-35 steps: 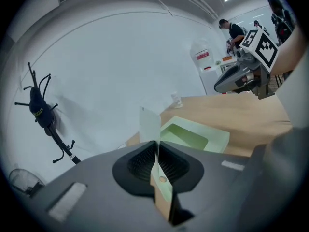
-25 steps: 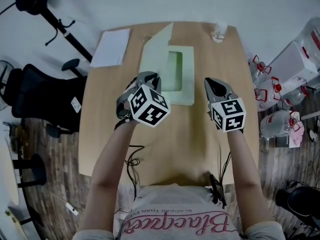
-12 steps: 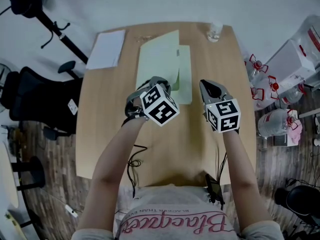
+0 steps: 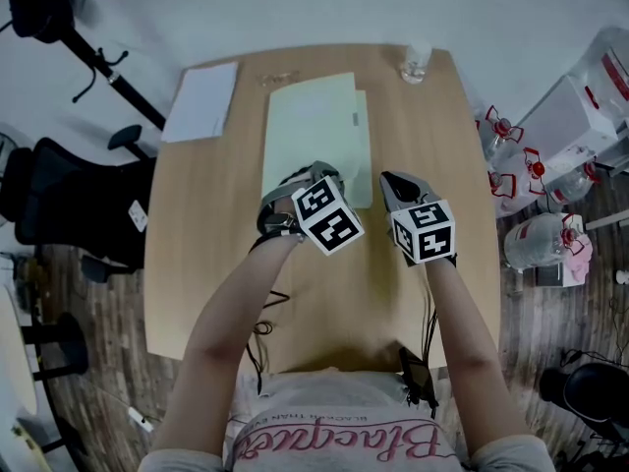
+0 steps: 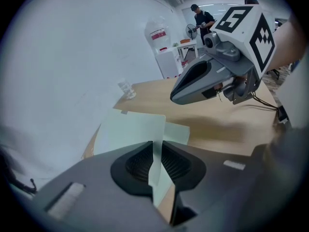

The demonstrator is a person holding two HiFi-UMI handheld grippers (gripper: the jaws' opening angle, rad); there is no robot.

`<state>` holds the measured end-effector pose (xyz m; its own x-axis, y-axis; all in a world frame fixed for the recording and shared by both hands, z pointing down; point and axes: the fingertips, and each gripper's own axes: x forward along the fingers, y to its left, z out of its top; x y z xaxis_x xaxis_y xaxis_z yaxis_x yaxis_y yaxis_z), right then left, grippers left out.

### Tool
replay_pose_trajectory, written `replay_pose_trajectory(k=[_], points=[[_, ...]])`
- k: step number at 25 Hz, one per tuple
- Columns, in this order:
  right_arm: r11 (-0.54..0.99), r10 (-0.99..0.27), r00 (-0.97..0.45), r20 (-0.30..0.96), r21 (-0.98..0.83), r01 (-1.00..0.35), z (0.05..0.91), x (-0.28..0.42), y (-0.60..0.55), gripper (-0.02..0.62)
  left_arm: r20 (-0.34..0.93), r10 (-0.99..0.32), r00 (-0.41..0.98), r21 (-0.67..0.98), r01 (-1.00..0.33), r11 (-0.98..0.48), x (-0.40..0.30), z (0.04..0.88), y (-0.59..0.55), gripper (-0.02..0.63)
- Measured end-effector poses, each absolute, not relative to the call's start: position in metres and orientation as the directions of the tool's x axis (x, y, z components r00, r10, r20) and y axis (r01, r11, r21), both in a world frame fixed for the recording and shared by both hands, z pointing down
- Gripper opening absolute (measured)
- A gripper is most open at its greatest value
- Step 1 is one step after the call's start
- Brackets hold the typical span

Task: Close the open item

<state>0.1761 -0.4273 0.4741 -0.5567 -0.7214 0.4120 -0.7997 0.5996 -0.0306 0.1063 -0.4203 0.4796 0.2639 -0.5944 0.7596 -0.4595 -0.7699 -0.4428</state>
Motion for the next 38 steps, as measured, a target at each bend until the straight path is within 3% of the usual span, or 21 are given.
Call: replay_pose_trajectory(k=[8,25,38], points=[[0.550,-0.686,-0.536,0.492,-0.132,-0.825,0.522,0.185,-0.430,0.003,0.809,-0.526,0.262,-0.419,-0.371,-0.829,0.123,0.506,-0.419,0.078],[0.523,-0.680,-0.507,0.529,-0.135,-0.842,0.541,0.192,-0.429,0.003,0.901,-0.320,0.294,-0.258,-0.230,-0.938,0.134,0.551,-0.415,0.095],[0.507,-0.684,-0.483,0.546,-0.119,-0.853,0.543,0.196,-0.424,0.003,0.915,-0.279,0.293,-0.246,-0.145,-0.959,0.138,0.552,-0.414,0.113]])
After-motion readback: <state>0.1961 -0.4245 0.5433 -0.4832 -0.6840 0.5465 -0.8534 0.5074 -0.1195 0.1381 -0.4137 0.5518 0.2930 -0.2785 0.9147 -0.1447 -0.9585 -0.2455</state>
